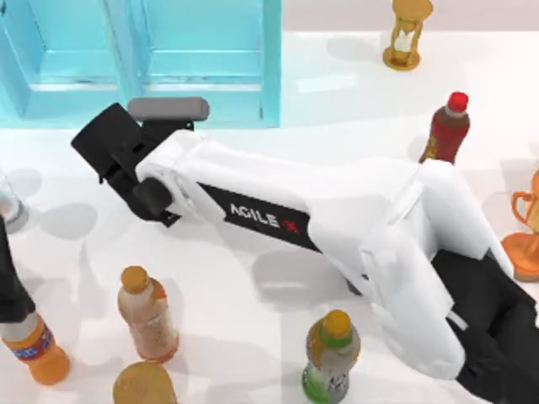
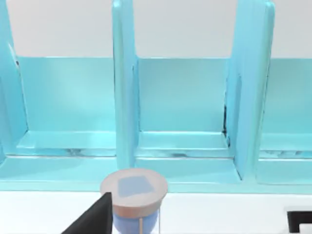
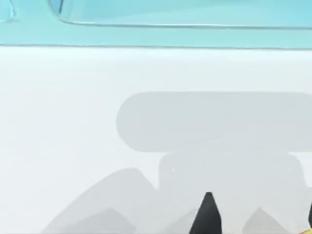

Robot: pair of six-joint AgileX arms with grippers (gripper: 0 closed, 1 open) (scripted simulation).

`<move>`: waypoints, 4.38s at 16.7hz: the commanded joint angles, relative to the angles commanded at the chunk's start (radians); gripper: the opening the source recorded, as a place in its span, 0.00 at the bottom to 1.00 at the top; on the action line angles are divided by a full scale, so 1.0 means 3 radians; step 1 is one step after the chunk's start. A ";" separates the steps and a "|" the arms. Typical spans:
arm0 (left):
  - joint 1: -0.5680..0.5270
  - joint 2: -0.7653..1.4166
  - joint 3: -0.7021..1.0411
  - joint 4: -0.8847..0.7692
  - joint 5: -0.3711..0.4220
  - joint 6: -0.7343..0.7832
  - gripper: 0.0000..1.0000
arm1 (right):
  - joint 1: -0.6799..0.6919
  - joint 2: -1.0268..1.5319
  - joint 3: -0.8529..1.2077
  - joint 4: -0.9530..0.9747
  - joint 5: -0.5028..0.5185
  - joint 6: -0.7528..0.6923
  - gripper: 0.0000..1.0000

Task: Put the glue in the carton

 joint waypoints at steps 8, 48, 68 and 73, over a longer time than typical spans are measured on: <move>0.0000 0.0000 0.0000 0.0000 0.0000 0.0000 1.00 | -0.0038 -0.0056 0.0886 -0.0924 -0.0004 0.0045 0.00; 0.0000 0.0000 0.0000 0.0000 0.0000 0.0000 1.00 | -0.5474 -0.5254 -0.5770 0.0991 -0.3977 -0.4037 0.00; 0.0000 0.0000 0.0000 0.0000 0.0000 0.0000 1.00 | -0.5115 -0.4391 -0.5943 0.2162 -0.3720 -0.3733 0.00; 0.0000 0.0000 0.0000 0.0000 0.0000 0.0000 1.00 | -0.5115 -0.4391 -0.5943 0.2162 -0.3720 -0.3733 0.38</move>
